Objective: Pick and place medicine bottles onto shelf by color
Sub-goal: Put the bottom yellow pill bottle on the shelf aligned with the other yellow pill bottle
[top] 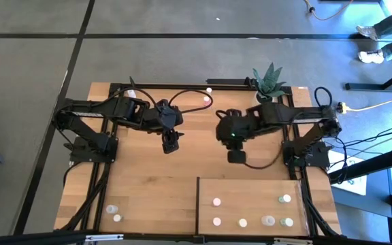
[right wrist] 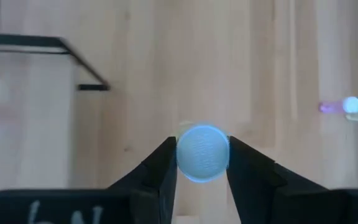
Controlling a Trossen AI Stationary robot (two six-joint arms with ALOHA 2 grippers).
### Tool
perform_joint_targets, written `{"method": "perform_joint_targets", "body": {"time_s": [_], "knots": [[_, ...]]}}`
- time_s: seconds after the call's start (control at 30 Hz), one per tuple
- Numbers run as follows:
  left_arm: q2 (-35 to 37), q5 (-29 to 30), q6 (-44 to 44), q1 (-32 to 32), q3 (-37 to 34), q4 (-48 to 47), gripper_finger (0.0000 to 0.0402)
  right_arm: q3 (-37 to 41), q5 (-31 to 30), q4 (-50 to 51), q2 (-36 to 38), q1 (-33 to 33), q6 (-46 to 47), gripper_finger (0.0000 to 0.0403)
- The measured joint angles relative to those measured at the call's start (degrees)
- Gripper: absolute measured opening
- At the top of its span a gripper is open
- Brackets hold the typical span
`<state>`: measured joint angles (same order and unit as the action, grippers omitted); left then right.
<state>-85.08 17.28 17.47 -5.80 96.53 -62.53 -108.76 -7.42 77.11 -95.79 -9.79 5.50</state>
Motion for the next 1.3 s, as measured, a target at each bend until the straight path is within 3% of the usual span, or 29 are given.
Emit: {"method": "perform_joint_targets", "body": {"time_s": [0.2, 0.3, 0.47, 0.63, 0.87, 1.17, 1.3], "knots": [[0.00, -0.07, -1.45, -1.13, 0.00, 0.01, 0.0218, -4.13, 5.58, 2.83, 0.04, -6.30, -2.86, 0.0122], [0.00, -3.14, -4.78, -2.59, 0.00, 0.29, 0.0218, -4.16, 7.58, 3.00, 0.04, -9.81, -4.24, 0.0122], [0.00, -8.23, -7.78, -4.24, 0.00, 1.39, 0.0218, -4.16, 7.55, 1.94, 0.01, -14.30, -1.65, 0.0122], [0.00, -8.39, -7.79, -4.81, 0.00, 1.80, 0.0218, -3.40, 7.53, 1.09, -0.20, -18.75, -0.96, 0.0122], [0.00, -8.39, -8.04, -4.79, 0.00, 1.80, 0.0218, -0.50, 7.06, 0.45, -0.31, -23.85, 8.15, 0.0122], [0.00, -8.41, -9.05, -5.25, 0.00, 2.17, 0.0218, 6.98, 6.81, -9.21, -0.33, -27.52, 14.33, 0.0122], [0.00, -8.41, -9.07, -5.25, 0.00, 2.22, 0.0218, 9.99, 3.95, -10.54, -0.29, -28.73, 16.73, 0.0122]]}}
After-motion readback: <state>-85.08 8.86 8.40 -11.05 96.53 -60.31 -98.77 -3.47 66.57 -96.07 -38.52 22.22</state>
